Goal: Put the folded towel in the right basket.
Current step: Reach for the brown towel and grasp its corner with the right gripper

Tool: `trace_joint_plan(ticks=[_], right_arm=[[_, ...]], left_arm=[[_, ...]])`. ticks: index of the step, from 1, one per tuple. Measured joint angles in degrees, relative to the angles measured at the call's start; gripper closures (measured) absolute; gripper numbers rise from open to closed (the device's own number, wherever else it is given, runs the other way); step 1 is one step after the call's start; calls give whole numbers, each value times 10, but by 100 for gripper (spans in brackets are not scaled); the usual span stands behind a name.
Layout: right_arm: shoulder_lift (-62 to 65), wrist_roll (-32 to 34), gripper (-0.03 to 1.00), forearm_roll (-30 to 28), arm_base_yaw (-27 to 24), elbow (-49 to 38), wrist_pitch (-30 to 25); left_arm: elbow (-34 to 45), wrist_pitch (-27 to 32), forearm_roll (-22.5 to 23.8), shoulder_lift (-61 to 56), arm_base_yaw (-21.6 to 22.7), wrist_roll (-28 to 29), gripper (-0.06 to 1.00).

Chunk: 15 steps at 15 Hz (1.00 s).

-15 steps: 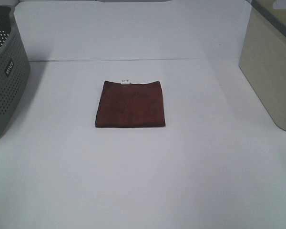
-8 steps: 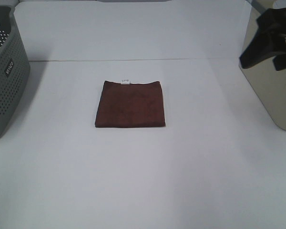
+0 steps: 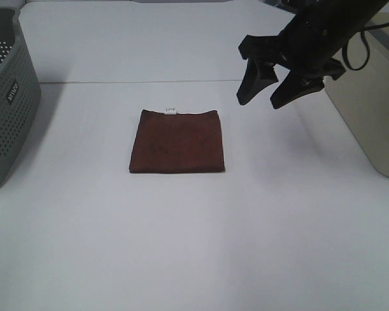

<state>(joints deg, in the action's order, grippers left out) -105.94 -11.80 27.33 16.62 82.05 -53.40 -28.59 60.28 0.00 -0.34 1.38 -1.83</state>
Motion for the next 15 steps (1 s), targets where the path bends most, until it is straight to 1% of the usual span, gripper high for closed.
trace_joint_plan(ticks=[2,4,8,9,12,14,15], right_arm=[[-56,-1,29,6,0,28,-9],[-108,-1,25,13,0,46,-2],[-184,-2,23,62,0,73,75],[-199,-10,23,78,0,80,85],[-234,-52,23,121,0,97,89],[-252,-76,23,142,0,99,99],[-261,-78,23,151,0,99,99]], left_arm=[[0,0,0,0,0,0,6],[0,0,0,0,0,0,6],[0,0,0,0,0,0,6],[0,0,0,0,0,0,6],[0,0,0,0,0,0,6],[0,0,0,0,0,0,6],[0,0,0,0,0,0,6]])
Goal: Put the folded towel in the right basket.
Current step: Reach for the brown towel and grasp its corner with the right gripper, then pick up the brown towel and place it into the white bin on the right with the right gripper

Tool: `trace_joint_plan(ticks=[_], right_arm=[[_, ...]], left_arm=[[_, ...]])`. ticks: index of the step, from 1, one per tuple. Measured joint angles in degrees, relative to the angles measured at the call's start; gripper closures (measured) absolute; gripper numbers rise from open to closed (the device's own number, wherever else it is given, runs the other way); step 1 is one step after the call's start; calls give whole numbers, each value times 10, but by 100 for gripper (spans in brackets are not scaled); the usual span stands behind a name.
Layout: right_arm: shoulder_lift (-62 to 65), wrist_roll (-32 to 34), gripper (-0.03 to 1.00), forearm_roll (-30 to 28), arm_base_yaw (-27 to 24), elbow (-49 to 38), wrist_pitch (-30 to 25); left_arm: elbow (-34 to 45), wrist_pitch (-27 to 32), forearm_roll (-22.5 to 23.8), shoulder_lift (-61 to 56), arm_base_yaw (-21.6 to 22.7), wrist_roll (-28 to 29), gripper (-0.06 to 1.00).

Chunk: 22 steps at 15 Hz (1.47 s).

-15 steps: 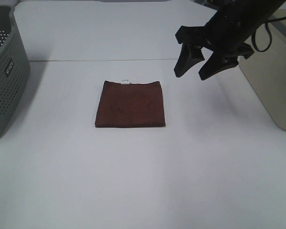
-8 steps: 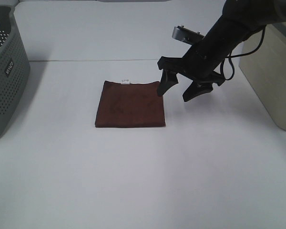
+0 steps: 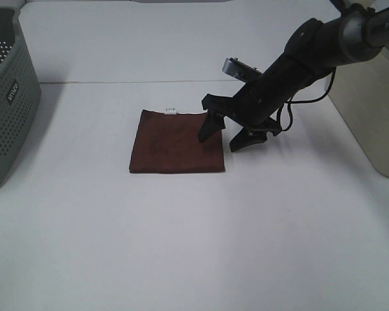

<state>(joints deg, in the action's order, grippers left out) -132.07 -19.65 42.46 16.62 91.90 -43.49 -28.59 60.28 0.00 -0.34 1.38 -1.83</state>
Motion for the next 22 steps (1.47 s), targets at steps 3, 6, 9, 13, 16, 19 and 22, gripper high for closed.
trace_joint_plan(ticks=[3,6,9,13,16,19,22], right_arm=[[-21,-35,23,58,0,6,4],[-40,-83,26,138,0,10,21],[-69,-103,48,178,4,33,26],[-87,-102,93,171,11,55,11],[-74,-100,93,156,11,65,-20],[-17,-54,93,70,11,76,-63],[44,33,93,-94,11,117,-142]], left_arm=[[0,0,0,0,0,0,6],[0,0,0,0,0,0,6],[0,0,0,0,0,0,6],[0,0,0,0,0,0,6],[0,0,0,0,0,0,6],[0,0,0,0,0,0,6],[0,0,0,0,0,0,6]])
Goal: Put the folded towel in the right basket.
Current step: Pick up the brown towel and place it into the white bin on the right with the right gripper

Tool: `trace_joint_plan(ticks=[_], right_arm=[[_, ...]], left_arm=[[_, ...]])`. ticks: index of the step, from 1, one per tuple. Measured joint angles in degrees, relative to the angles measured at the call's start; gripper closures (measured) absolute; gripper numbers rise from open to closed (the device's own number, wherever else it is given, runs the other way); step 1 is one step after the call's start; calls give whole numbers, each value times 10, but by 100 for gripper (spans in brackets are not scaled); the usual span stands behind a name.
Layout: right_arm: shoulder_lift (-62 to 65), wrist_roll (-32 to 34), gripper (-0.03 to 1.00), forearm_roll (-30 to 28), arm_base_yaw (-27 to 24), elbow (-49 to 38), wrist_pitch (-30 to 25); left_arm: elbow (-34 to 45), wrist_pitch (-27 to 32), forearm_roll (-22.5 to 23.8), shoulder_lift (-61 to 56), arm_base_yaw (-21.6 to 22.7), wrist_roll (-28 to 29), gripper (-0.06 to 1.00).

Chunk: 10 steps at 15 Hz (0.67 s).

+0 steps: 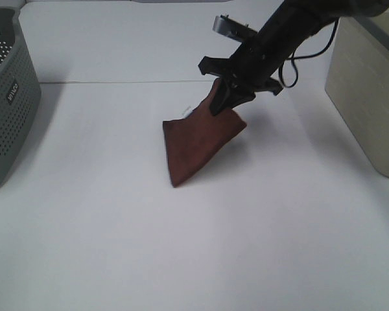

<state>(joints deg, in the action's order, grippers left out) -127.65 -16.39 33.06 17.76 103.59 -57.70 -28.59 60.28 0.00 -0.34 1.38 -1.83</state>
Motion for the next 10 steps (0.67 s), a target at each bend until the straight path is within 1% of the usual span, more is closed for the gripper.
trace_joint_plan(ticks=[1,2,3,4,6,7,9,10], right_arm=[[14,21,93,-56,0,25,-41],[29,49,93,-139,0,74,-93],[32,58,93,-166,0,93,-104],[36,72,93,-213,0,127,-115],[38,100,93,-309,0,196,-117],[43,105,93,-345,0,221,-118],[59,101,93,-396,-1,249,-119],[79,83,93,-419,-17,253,-119]], left_arm=[[0,0,0,0,0,0,6],[0,0,0,0,0,0,6],[0,0,0,0,0,0,6],[0,0,0,0,0,0,6],[0,0,0,0,0,0,6],[0,0,0,0,0,0,6],[0,0,0,0,0,0,6],[0,0,0,0,0,0,6]])
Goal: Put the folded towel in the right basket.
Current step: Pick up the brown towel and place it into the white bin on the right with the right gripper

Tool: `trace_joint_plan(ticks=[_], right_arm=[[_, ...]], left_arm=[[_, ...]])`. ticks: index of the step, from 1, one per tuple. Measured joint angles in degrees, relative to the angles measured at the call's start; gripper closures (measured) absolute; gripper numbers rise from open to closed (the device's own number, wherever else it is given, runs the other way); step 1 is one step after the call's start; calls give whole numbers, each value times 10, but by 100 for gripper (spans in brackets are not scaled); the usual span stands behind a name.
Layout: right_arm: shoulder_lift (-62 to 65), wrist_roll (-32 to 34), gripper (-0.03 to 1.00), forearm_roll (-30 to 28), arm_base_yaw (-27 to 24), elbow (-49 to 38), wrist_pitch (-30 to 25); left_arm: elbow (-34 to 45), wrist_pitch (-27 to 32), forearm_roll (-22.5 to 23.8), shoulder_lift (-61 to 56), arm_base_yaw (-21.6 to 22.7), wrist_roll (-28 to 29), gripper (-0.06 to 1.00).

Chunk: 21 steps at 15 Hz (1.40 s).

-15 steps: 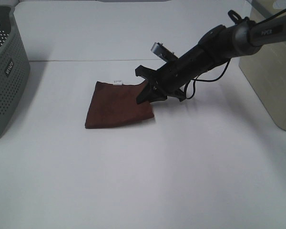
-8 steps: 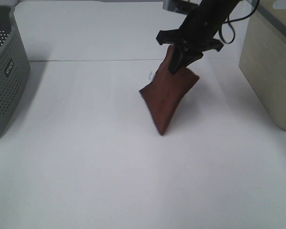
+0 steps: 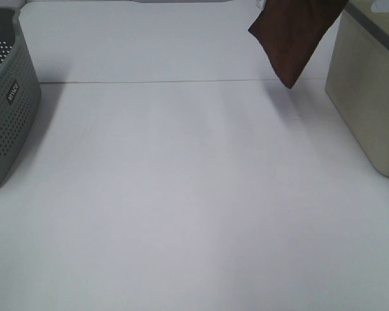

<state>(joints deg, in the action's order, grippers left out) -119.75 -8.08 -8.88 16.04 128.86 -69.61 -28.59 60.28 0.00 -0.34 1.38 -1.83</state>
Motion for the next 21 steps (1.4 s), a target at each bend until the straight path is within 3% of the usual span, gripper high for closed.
trace_joint_plan(ticks=[7,10,13,17,18,19,21], right_arm=[[34,-34,93,85,-201,1,-1],[34,-39,93,97,-265,1,-1],[30,-57,93,127,-303,1,-1],[8,-72,91,159,-307,1,-2],[7,-73,85,159,-307,1,-2],[7,-73,71,159,-307,1,-2],[7,-73,35,158,-307,1,-2]], left_arm=[[0,0,0,0,0,0,6],[0,0,0,0,0,0,6],[0,0,0,0,0,0,6],[0,0,0,0,0,0,6],[0,0,0,0,0,0,6],[0,0,0,0,0,0,6],[0,0,0,0,0,0,6]])
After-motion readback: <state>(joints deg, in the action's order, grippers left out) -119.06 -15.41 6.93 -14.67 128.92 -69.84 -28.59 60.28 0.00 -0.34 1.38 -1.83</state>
